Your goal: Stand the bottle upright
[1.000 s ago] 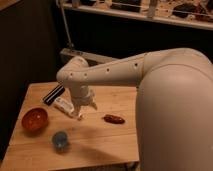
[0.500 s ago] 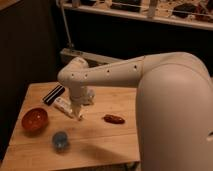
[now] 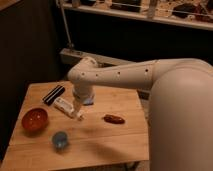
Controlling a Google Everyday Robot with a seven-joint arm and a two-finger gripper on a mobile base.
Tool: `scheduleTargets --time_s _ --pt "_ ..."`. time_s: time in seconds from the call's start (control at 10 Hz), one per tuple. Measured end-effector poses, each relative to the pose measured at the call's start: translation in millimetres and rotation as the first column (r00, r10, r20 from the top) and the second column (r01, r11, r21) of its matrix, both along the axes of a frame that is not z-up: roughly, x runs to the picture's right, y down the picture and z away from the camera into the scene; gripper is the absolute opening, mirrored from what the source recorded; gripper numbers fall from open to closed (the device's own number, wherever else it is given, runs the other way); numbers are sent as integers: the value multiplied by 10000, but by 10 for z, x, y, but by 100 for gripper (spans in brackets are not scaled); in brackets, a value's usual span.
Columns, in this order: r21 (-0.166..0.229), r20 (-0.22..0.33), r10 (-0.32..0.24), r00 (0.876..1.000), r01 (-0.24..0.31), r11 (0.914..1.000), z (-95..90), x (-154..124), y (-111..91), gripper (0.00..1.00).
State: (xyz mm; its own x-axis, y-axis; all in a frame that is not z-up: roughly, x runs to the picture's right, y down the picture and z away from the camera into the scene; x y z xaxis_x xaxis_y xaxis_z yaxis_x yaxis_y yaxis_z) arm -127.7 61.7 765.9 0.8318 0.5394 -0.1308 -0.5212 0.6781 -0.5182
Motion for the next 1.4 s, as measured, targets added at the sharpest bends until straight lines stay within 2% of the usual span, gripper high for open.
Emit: scheduleTargets --time_s 0.2,0.3,0.5,0.7,1.0,1.1,1.2,1.4 --pt "452 -209 205 9996 -196 9988 124 52 -22 65" --pt "612 -504 392 9980 -361 9975 191 96 -3 65" --pt "794 -1356 856 9871 -753 9940 300 135 92 65" --pt "744 -2602 1258 9573 -1101 9911 368 108 317 65" --pt "419 -3496 1086 9306 -1003 9941 377 -85 632 65" --pt "284 -3554 951 9299 -909 9955 375 -146 696 65" --pt "-11 -3466 714 9353 -765 9971 355 -260 789 65" --pt "-424 -3030 289 9526 -438 9981 361 -332 806 65"
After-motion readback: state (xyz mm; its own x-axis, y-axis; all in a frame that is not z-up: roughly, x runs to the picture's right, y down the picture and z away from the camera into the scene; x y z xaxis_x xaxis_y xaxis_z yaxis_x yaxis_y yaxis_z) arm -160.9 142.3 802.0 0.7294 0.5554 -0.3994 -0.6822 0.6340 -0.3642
